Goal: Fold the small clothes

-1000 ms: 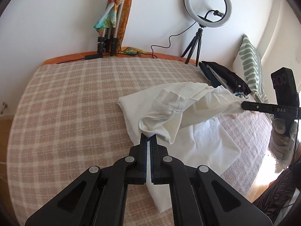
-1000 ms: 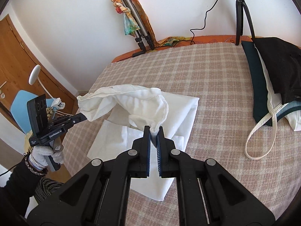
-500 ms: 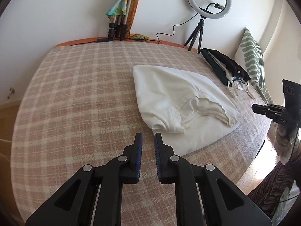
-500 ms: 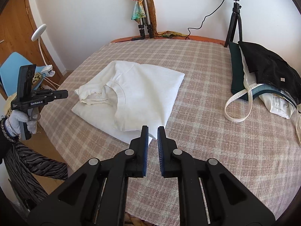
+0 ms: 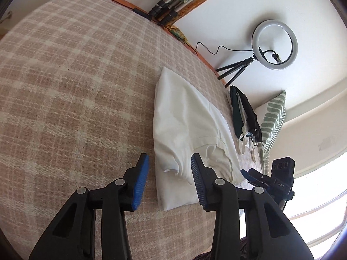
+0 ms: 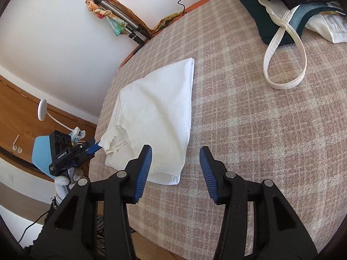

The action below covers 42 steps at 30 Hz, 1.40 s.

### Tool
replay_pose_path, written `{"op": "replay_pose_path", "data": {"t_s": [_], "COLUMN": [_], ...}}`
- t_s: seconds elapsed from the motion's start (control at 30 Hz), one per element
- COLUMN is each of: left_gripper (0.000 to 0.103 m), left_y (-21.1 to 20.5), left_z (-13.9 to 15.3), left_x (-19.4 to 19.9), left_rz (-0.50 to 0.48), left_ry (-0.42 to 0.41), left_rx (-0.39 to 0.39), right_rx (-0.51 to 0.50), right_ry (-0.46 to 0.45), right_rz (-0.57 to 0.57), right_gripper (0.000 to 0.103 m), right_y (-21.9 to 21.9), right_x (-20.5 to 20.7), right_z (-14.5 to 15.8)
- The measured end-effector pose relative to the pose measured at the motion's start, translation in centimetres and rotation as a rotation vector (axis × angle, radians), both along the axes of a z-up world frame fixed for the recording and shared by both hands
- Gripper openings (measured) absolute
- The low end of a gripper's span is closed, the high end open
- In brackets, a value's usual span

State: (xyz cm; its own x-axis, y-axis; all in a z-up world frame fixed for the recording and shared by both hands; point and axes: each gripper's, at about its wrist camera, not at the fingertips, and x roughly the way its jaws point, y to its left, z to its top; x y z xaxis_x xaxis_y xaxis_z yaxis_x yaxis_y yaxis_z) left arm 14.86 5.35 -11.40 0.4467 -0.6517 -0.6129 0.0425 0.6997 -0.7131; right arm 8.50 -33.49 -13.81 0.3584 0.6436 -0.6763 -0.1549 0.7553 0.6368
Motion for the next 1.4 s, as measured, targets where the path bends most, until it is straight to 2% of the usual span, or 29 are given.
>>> {"op": "replay_pose_path", "data": {"t_s": [0.03, 0.07, 0.17, 0.23, 0.27, 0.37, 0.43, 0.5, 0.57, 0.63, 0.8, 0.93, 1.07, 1.17, 1.27, 1.33, 1.4], "left_gripper": [0.027, 0.015, 0.007, 0.004, 0.003, 0.003, 0.003, 0.003, 0.003, 0.003, 0.003, 0.003, 0.003, 0.003, 0.004, 0.004, 0.005], "left_y": [-0.1, -0.3, -0.7, -0.7, -0.6, -0.2, 0.3, 0.7, 1.0, 0.9, 0.5, 1.3, 1.4, 1.2, 1.1, 1.6, 2.4], "left_z": [-0.1, -0.2, -0.6, -0.6, -0.5, 0.5, 1.5, 2.5, 2.9, 2.5, 0.1, -1.2, -2.1, -2.0, -1.4, -1.0, -0.4], "left_x": [0.0, 0.0, 0.1, 0.1, 0.2, -0.1, -0.6, -1.3, -2.0, -2.6, -3.6, -4.2, -4.4, -4.5, -4.8, -5.2, -5.3], "left_rz": [-0.006, -0.015, -0.037, -0.031, -0.03, -0.023, -0.015, -0.011, -0.009, -0.013, -0.024, -0.009, -0.032, -0.04, -0.055, -0.051, -0.019], "left_ry": [0.001, 0.005, 0.01, -0.001, -0.005, -0.031, -0.057, -0.082, -0.092, -0.081, -0.021, 0.017, 0.044, 0.051, 0.052, 0.05, 0.033], "left_rx": [0.002, 0.005, 0.019, 0.026, 0.018, -0.015, -0.056, -0.089, -0.1, -0.101, -0.058, -0.057, -0.002, -0.003, 0.066, 0.107, 0.118], "right_rx": [0.005, 0.002, -0.013, -0.031, -0.04, -0.041, -0.007, 0.071, 0.126, 0.132, 0.076, 0.061, -0.066, -0.127, -0.215, -0.235, -0.211], "right_ry": [0.008, 0.013, 0.014, 0.016, 0.013, -0.026, -0.054, -0.057, -0.046, -0.025, 0.057, 0.081, 0.056, 0.042, -0.005, -0.029, -0.055], "right_rz": [0.008, 0.018, 0.041, 0.058, 0.062, 0.058, 0.051, 0.039, 0.028, 0.032, 0.024, 0.026, 0.04, 0.069, 0.085, 0.076, 0.06], "right_gripper": [0.048, 0.048, 0.046, 0.028, 0.015, 0.009, 0.008, 0.008, 0.008, 0.008, 0.008, 0.008, 0.008, 0.008, 0.008, 0.008, 0.011], "right_y": [0.2, 0.6, 1.5, 2.2, 2.4, 2.6, 2.2, 1.0, 0.4, 0.2, 0.2, 0.2, 1.1, 1.7, 1.9, 1.5, 1.0], "right_x": [0.1, 0.1, 0.3, 0.4, 0.4, 0.2, -0.1, -0.5, -1.0, -1.5, -1.7, -2.0, -2.1, -2.3, -2.8, -2.9, -2.6], "right_z": [-0.2, -0.5, -0.9, -0.9, -0.8, 0.3, 1.6, 2.7, 3.1, 2.6, -0.1, -1.0, -1.0, -0.6, 0.5, 1.3, 2.0]}}
